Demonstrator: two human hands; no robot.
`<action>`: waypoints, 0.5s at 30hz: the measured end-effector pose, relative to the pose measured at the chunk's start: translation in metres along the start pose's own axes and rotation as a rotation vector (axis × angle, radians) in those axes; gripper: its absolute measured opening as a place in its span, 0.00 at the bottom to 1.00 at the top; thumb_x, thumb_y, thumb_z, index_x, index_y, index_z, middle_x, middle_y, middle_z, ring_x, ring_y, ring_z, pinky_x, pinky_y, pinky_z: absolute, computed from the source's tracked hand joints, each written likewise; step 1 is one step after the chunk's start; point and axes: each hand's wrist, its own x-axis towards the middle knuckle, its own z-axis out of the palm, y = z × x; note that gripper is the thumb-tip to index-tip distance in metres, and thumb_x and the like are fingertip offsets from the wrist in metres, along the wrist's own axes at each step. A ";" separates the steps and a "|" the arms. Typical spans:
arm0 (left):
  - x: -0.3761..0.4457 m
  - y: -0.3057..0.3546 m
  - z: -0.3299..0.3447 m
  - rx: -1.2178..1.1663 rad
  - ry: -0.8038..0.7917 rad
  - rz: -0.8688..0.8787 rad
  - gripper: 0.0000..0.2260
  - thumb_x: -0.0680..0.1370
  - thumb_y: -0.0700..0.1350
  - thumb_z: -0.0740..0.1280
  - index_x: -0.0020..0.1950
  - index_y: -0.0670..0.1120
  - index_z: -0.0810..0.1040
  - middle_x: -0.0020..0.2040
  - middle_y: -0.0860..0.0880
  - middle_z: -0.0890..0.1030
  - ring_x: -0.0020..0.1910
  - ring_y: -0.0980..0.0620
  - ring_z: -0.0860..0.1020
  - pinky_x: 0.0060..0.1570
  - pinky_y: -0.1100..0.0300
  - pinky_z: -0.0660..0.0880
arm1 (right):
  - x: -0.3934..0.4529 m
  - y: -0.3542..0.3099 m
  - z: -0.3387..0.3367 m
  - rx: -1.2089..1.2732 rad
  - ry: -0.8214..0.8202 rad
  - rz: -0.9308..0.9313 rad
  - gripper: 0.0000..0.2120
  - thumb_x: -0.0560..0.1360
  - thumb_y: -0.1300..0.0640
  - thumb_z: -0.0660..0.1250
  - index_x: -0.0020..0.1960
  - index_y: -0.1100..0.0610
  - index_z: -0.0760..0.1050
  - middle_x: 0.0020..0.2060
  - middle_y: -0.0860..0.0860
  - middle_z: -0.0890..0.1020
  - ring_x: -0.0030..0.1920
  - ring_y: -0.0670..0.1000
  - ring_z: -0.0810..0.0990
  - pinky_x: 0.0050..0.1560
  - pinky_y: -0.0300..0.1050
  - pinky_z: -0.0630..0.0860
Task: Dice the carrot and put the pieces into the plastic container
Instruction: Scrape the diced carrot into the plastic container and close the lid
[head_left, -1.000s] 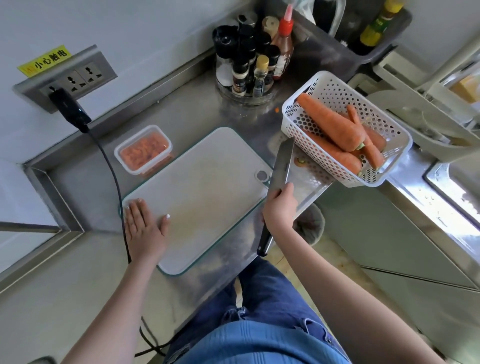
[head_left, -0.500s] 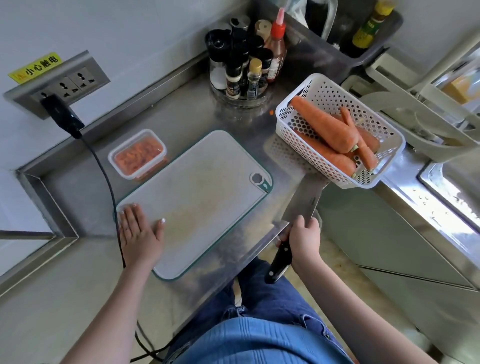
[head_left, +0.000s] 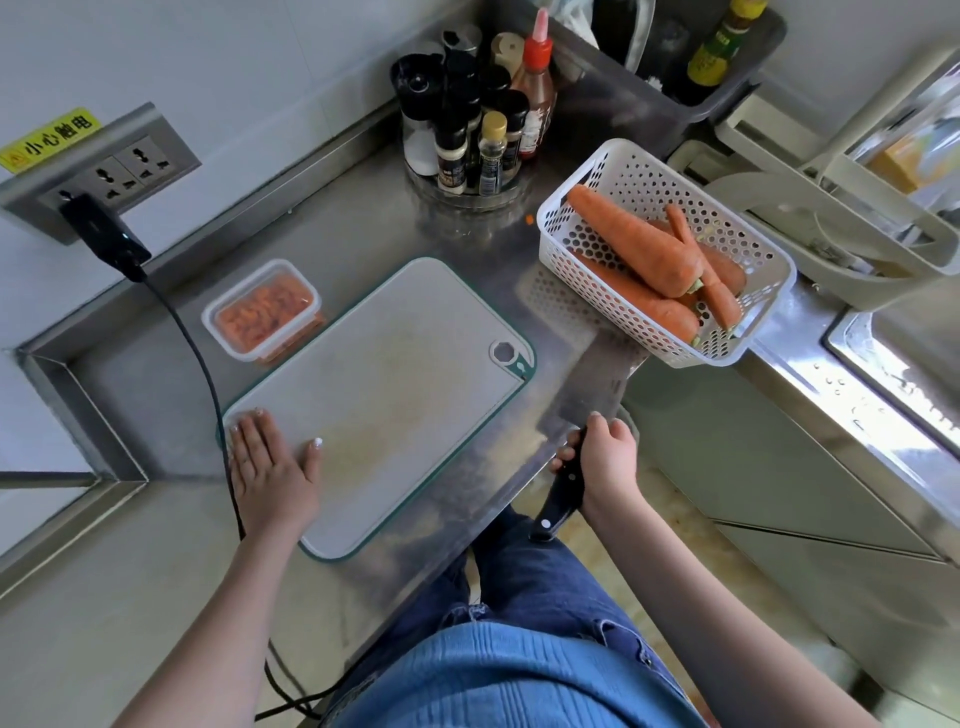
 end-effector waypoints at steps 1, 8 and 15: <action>0.000 0.000 0.000 -0.001 0.001 -0.002 0.32 0.81 0.54 0.54 0.77 0.39 0.44 0.77 0.38 0.46 0.76 0.42 0.45 0.73 0.52 0.41 | 0.000 0.001 -0.008 0.005 0.009 0.001 0.09 0.82 0.60 0.52 0.42 0.57 0.61 0.29 0.53 0.66 0.23 0.49 0.65 0.24 0.43 0.66; 0.002 0.000 -0.001 -0.017 -0.008 -0.001 0.32 0.81 0.54 0.54 0.77 0.39 0.44 0.77 0.39 0.45 0.76 0.43 0.44 0.73 0.52 0.41 | 0.002 0.012 -0.052 -0.039 0.225 0.051 0.07 0.80 0.63 0.49 0.44 0.57 0.61 0.32 0.53 0.66 0.26 0.50 0.65 0.25 0.43 0.69; 0.002 -0.001 0.002 0.000 0.000 0.014 0.32 0.81 0.52 0.55 0.76 0.38 0.45 0.77 0.38 0.47 0.76 0.42 0.45 0.73 0.50 0.43 | -0.015 0.021 -0.041 -0.127 0.125 -0.045 0.07 0.80 0.61 0.51 0.44 0.57 0.63 0.30 0.53 0.67 0.24 0.50 0.66 0.28 0.45 0.69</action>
